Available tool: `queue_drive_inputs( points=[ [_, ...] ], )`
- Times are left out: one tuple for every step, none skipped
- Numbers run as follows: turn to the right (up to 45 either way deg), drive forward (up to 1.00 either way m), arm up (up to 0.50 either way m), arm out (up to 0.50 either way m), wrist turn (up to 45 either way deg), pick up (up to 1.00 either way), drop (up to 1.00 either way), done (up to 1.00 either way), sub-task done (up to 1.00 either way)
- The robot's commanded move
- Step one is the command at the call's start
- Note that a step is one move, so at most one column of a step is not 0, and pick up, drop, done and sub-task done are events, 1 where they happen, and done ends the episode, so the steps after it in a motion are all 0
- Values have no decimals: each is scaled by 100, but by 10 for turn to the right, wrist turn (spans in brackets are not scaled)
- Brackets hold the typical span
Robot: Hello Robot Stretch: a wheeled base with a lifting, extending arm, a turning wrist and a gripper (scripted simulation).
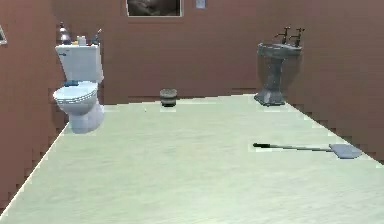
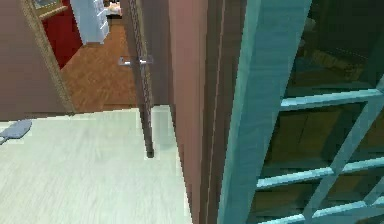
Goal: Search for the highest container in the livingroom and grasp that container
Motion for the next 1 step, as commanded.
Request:
queue_drive_inputs(
  points=[
    [450, 0, 0, 0, 0, 0, 0, 0, 0]
  ],
)
